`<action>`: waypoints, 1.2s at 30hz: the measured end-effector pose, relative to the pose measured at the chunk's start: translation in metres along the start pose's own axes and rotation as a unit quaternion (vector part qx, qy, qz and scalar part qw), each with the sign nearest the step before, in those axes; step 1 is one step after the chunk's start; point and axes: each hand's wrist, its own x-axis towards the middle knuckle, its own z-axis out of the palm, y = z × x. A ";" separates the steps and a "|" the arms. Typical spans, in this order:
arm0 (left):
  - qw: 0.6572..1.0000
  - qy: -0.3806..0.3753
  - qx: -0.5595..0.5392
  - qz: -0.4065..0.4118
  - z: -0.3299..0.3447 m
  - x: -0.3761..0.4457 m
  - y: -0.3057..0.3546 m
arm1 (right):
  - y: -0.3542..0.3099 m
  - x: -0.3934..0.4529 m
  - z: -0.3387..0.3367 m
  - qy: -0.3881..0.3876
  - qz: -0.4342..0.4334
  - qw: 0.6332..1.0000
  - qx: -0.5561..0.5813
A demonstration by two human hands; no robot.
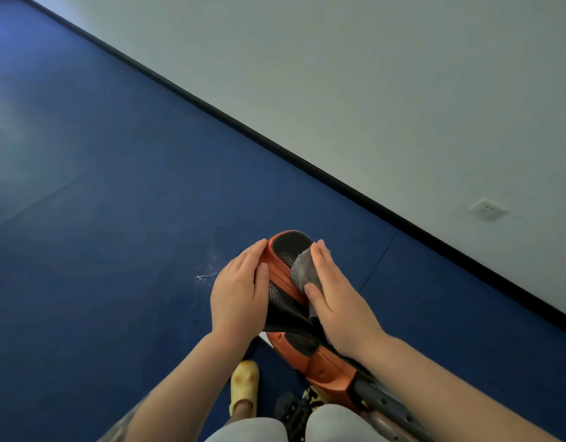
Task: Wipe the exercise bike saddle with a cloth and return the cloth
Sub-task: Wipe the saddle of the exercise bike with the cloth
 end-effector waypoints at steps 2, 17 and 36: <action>1.000 0.004 -0.007 -0.012 0.001 0.001 0.000 | -0.004 0.009 0.002 0.011 0.016 0.999 -0.031; 1.000 -0.009 -0.023 -0.012 0.000 0.004 -0.001 | -0.019 0.053 0.012 0.053 -0.054 0.986 -0.147; 0.998 -0.033 -0.055 -0.009 -0.005 0.000 -0.004 | -0.013 0.019 0.008 0.028 -0.065 0.986 -0.153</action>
